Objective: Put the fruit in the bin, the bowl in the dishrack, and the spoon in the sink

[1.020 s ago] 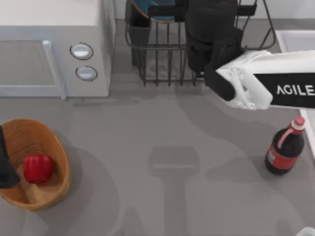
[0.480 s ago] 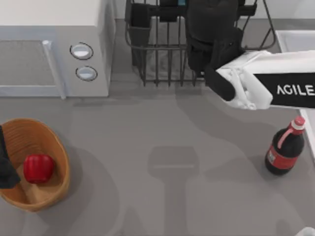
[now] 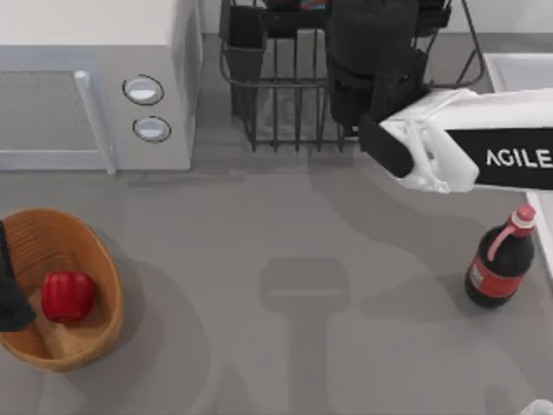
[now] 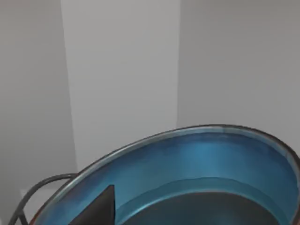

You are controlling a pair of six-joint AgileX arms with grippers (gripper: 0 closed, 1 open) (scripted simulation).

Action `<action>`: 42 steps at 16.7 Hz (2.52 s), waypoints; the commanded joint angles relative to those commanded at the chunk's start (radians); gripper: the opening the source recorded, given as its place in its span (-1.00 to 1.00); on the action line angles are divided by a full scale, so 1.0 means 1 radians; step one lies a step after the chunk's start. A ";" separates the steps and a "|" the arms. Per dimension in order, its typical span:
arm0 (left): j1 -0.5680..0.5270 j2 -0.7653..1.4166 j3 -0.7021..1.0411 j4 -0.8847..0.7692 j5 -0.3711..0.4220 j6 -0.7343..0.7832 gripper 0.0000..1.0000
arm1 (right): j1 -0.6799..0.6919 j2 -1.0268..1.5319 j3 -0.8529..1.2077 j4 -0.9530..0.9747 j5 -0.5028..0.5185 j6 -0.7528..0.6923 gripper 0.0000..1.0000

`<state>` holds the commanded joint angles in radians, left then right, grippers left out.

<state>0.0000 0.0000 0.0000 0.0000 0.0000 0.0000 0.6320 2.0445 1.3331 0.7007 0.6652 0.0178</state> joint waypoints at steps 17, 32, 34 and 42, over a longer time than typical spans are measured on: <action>0.000 0.000 0.000 0.000 0.000 0.000 1.00 | -0.385 -1.187 -0.866 -0.328 -0.491 -0.002 1.00; 0.000 0.000 0.000 0.000 0.000 0.000 1.00 | -0.632 -2.044 -1.333 -0.701 -0.665 -0.018 1.00; 0.000 0.000 0.000 0.000 0.000 0.000 1.00 | -0.629 -2.041 -1.330 -0.699 -0.664 -0.018 1.00; 0.000 0.000 0.000 0.000 0.000 0.000 1.00 | -0.769 -1.746 -1.095 -0.959 -0.663 0.055 1.00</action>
<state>0.0000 0.0000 0.0000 0.0000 0.0000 0.0000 -0.1370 0.2987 0.2383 -0.2581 0.0018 0.0726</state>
